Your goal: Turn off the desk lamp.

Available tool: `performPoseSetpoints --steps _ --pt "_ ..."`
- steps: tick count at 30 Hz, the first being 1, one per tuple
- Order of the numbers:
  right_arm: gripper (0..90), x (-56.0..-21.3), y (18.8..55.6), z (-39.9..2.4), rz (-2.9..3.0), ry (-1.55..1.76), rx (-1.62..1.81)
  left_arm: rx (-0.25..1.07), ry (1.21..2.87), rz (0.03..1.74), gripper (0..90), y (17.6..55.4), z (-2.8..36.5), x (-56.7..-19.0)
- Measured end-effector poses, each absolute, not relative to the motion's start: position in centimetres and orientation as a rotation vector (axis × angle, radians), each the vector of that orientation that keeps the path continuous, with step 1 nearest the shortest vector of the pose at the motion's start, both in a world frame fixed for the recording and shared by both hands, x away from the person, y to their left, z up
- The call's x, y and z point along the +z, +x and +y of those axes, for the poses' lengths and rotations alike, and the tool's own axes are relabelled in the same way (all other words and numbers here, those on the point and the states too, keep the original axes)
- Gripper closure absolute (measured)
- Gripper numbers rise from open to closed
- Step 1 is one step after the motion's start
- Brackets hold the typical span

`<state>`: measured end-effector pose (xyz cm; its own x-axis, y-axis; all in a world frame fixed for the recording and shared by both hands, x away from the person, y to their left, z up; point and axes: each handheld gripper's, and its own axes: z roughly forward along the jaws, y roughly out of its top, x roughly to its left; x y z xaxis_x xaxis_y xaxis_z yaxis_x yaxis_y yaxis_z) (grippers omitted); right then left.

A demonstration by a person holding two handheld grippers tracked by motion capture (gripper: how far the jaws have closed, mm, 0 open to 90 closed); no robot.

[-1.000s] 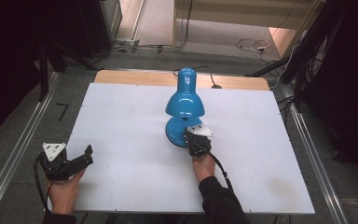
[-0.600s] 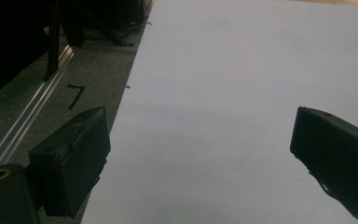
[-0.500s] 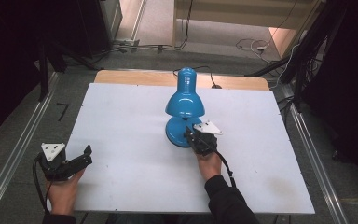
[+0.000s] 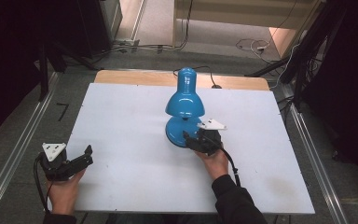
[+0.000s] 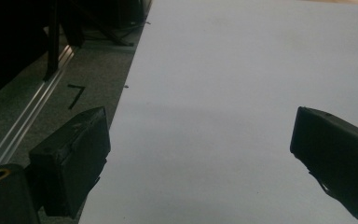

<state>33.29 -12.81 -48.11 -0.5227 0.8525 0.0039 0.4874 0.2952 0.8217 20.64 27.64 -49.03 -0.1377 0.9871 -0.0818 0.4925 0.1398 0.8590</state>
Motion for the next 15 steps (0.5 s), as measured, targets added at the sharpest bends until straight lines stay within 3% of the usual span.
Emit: performPoseSetpoints --steps 6,15 --pt "14.8 -48.11 33.32 -13.00 2.167 1.196 1.129 0.910 1.438 1.728 5.4 20.73 27.48 -49.07" --pt "12.9 -47.68 32.90 -13.52 2.162 1.162 1.142 0.904 1.446 1.733 5.5 20.79 27.41 -49.16"
